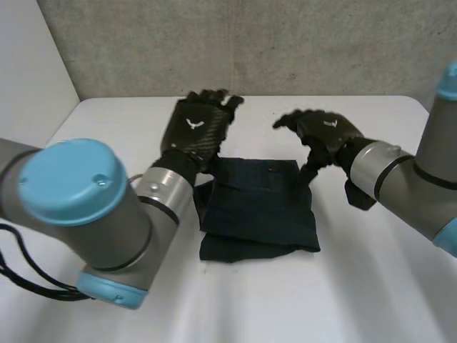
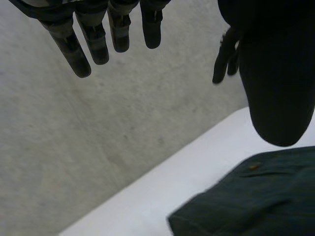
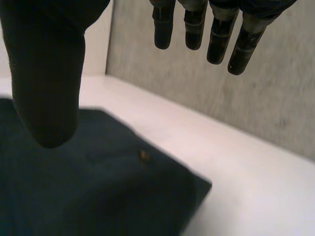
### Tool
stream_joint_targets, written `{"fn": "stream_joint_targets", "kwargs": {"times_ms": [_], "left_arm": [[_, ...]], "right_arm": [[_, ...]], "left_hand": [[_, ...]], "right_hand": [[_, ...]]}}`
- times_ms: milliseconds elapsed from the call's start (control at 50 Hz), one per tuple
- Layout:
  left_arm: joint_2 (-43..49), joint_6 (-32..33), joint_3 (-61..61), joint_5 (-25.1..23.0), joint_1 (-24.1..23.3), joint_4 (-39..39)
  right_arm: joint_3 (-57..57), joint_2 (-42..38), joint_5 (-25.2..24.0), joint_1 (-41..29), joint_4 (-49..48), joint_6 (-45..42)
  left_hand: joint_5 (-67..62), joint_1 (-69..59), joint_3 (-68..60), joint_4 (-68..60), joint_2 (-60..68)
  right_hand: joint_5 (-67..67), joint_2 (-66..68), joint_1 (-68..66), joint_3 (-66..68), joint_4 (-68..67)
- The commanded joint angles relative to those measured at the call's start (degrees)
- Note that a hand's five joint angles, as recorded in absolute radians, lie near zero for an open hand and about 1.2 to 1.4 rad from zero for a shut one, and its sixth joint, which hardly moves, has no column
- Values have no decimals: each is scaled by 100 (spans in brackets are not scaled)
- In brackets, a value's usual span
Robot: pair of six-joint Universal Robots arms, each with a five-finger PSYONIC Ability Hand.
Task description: Fold the shorts.
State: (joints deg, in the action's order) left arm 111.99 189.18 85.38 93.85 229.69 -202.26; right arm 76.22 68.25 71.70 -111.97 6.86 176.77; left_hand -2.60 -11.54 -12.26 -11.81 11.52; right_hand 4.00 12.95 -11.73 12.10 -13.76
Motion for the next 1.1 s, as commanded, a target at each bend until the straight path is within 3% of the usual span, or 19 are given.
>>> {"fn": "stream_joint_targets", "kwargs": {"times_ms": [20,180,340,500,660,820,900,960,1100], "left_arm": [[429,-162,-513,2,-109,204],[1290,-127,-1058,45,-109,1381],[1826,22,-1120,1038,-74,2216],[1783,409,-769,1100,-100,2270],[1590,400,-795,1083,-188,2235],[317,374,-839,1083,-267,1892],[-466,400,-926,1074,-66,1848],[-1081,383,-1119,1074,382,1988],[-1654,313,-1717,424,1262,3824]], "right_arm": [[139,-198,-7,140,26,-205],[69,-864,55,141,-18,-231],[-177,-1682,81,132,-27,-371],[-221,-1798,72,132,-18,-942],[-160,-1710,63,123,-27,-1198],[-107,-446,186,132,-351,-1057],[-221,642,1106,193,-633,-847],[-510,1136,1635,193,-459,-864],[-1021,1322,1777,220,895,-925]], "left_hand": [[-30,-136,-64,-109,139],[-216,-322,-249,-295,324],[-216,-322,-249,-295,324],[-199,-305,-233,-278,307],[-115,-221,-148,-194,223],[-47,-153,-81,-126,156],[-81,-187,-115,-160,189],[-182,-288,-215,-261,290],[260,154,226,181,-152]], "right_hand": [[-400,-295,173,-210,376],[-400,-295,173,-210,376],[-400,-295,173,-210,376],[-400,-295,173,-210,376],[-400,-295,173,-210,376],[-400,-295,173,-210,376],[-400,-295,173,-210,376],[-400,-295,173,-210,376],[-400,-295,173,-210,376]]}}
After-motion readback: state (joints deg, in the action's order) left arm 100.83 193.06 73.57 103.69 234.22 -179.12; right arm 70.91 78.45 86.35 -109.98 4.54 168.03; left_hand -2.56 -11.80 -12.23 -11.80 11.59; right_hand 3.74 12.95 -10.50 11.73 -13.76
